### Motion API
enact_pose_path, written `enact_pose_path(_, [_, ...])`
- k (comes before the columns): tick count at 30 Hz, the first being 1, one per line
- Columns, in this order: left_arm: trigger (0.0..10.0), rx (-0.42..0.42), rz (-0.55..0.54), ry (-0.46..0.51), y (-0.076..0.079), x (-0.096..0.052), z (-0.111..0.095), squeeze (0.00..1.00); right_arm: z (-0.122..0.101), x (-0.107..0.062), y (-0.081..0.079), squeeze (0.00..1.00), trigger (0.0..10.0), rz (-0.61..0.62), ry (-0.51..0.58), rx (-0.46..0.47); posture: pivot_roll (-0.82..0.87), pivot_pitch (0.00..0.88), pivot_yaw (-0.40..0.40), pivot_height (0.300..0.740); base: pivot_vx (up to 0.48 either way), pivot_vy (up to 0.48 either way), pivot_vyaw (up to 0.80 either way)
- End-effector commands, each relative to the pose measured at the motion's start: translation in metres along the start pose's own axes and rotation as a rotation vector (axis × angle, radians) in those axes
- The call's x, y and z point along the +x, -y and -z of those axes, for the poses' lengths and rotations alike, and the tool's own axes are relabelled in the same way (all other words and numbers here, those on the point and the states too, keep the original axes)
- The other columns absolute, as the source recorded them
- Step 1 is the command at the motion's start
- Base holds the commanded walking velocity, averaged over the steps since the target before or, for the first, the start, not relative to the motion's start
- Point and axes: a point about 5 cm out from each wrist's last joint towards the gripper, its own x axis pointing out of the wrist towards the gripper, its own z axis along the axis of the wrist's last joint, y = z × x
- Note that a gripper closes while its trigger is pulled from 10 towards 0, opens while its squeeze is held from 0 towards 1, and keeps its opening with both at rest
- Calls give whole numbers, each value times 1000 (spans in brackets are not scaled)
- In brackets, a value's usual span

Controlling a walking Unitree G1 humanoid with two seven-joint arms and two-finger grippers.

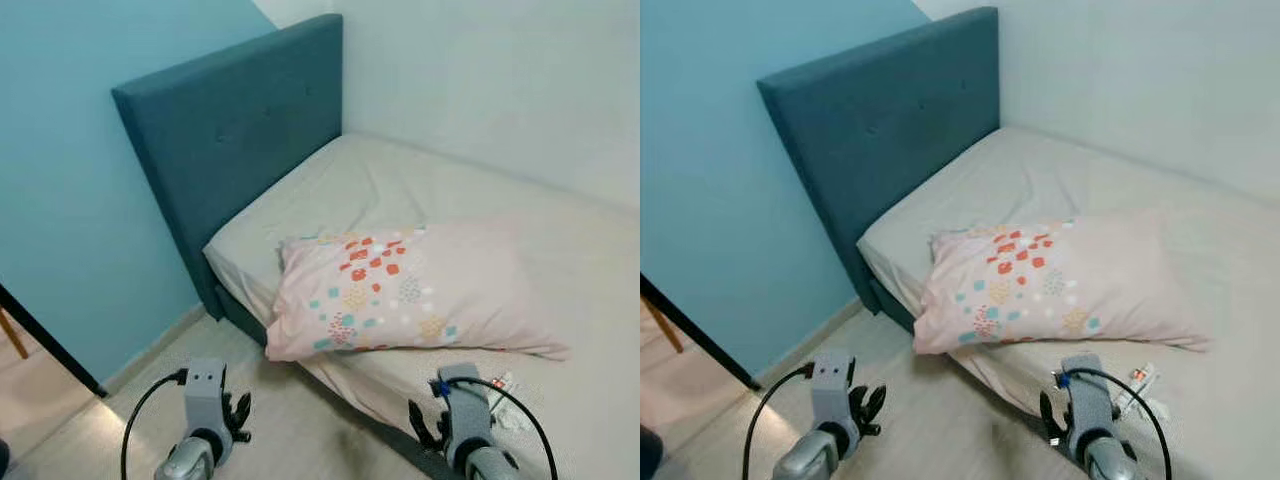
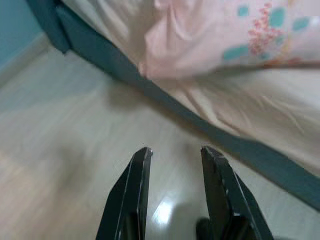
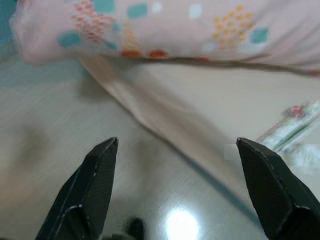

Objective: Clean up the room

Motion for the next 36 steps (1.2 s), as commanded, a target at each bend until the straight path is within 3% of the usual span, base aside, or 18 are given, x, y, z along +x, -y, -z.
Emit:
enact_pose_path(1, [10000, 7, -36, -45, -16, -14, 12, 0, 7, -5, 3, 0, 10000, 13, 0, 53, -85, 67, 30, 740, 0, 0, 0])
enact_pose_path(5, [10000, -30, -58, -32, -22, -19, 18, 0, 12, -5, 13, 0, 10000, 72, -14, 68, -79, 69, 22, 740, 0, 0, 0])
enact_pose_path(8, [10000, -44, 26, -33, -5, -13, 21, 0, 17, 1, 0, 0, 10000, 14, -39, 95, -84, 68, 22, 740, 0, 0, 0])
enact_pose_path(10, [10000, -44, 29, -23, -3, -11, 20, 0, 17, 2, -1, 0, 10000, 13, -30, 103, -90, 69, 24, 740, 0, 0, 0])
enact_pose_path(17, [10000, -95, 46, -60, -2, -3, 22, 0, 18, 11, -2, 0, 10000, 8, -37, 129, -122, 74, 24, 740, 0, 0, 0])
enact_pose_path(24, [10000, -127, 37, -111, -4, -4, 31, 0, 18, 16, -1, 0, 10000, 10, -54, 142, -154, 75, 34, 740, 0, 0, 0])
enact_pose_path(31, [10000, -159, 45, -80, -20, -17, 34, 0, 27, 3, 10, 0, 10000, 68, -45, 167, -153, 96, 41, 740, 0, 0, 0])
enact_pose_path(34, [10000, -167, 42, -29, -31, -33, 35, 0, 31, -18, 13, 0, 10000, 40, -17, 205, -151, 116, 30, 740, 0, 0, 0])
enact_pose_path(36, [10000, -174, 57, 11, -30, -39, 34, 0, 31, -24, 12, 0, 10000, 12, 13, 231, -148, 129, 28, 740, 0, 0, 0])
